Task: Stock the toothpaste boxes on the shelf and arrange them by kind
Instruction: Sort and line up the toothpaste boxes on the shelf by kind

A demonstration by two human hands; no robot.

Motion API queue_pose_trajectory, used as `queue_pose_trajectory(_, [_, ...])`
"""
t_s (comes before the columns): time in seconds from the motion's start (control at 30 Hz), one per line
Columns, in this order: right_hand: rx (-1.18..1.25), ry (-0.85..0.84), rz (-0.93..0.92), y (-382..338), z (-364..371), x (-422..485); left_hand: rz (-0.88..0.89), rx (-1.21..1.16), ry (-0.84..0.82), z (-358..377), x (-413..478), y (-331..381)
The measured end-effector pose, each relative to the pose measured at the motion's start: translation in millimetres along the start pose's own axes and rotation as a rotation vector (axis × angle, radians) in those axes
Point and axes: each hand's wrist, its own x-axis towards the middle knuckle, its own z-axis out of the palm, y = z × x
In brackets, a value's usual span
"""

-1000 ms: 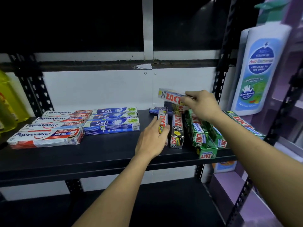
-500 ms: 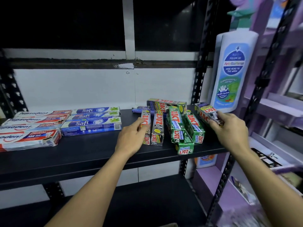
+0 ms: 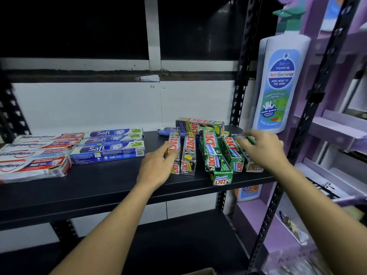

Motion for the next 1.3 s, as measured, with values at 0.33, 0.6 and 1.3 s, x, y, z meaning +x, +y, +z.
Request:
queue_pose_trajectory(0.33, [0.104, -0.345, -0.079, -32.9, 29.7, 73.8, 0.019, 0.032, -0.001, 5.4, 3.5, -6.1])
queue_pose_trajectory(0.6, [0.194, -0.121, -0.121, -22.3, 34.6, 73.0, 0.033, 0.055, 0.014, 4.6, 4.4, -5.8])
queue_pose_trajectory(1.3, [0.285, 0.174, -0.013, 50.0, -21.9, -28.0, 0.014, 0.042, -0.014, 6.2, 6.5, -10.0])
